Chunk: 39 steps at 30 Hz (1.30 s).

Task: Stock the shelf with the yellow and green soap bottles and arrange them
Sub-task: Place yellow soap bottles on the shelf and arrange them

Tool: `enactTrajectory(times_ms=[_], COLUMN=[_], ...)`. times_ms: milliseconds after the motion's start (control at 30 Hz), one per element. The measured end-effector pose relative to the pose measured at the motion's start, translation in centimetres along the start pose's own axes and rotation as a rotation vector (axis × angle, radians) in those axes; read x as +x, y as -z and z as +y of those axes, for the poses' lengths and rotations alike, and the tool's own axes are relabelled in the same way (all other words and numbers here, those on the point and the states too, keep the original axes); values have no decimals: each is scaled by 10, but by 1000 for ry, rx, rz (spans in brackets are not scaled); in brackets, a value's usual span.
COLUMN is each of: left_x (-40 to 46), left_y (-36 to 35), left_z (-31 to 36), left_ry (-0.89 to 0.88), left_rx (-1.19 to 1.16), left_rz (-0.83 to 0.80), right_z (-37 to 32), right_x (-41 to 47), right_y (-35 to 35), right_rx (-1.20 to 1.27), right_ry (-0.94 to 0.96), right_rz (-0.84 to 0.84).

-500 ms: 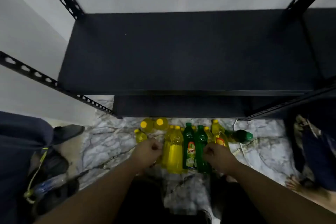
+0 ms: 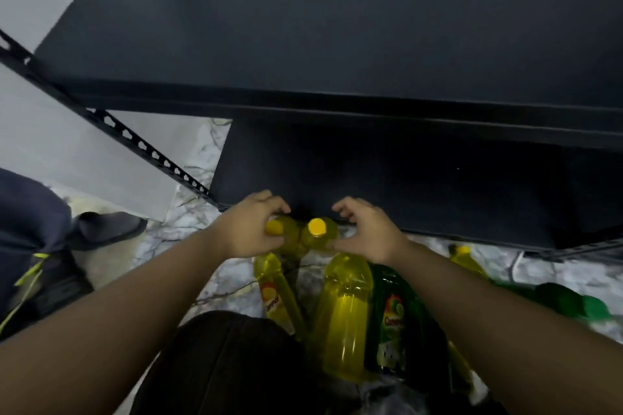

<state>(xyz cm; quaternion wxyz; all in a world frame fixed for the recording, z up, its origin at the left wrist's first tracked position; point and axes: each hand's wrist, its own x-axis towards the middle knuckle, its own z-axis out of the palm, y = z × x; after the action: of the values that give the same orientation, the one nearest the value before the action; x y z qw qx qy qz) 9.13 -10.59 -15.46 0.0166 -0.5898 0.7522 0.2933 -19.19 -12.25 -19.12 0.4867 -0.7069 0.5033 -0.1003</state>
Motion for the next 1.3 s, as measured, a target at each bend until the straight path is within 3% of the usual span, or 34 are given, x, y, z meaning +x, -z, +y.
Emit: enactTrajectory(times_ms=[233,400,633,1033,1300], left_x=[19,19,8,-79,-140], left_y=[-41,-63,-48,76,169], left_z=[-46,-45,-37,58,158], left_ry=[73,149,201,8,-184], left_rx=[-71,-120,-206,-349,-451], left_rz=[-3,138,251,603,780], right_z=[14,6,-6,-115,-198], right_x=[61,55,34,-61,-147], right_y=[-47,-63,-49,36,105], right_rx=[-213,-251,-98,-15,27], right_ry=[2,-13,-8,260,435], right_rz=[-106,-10,193,473,656])
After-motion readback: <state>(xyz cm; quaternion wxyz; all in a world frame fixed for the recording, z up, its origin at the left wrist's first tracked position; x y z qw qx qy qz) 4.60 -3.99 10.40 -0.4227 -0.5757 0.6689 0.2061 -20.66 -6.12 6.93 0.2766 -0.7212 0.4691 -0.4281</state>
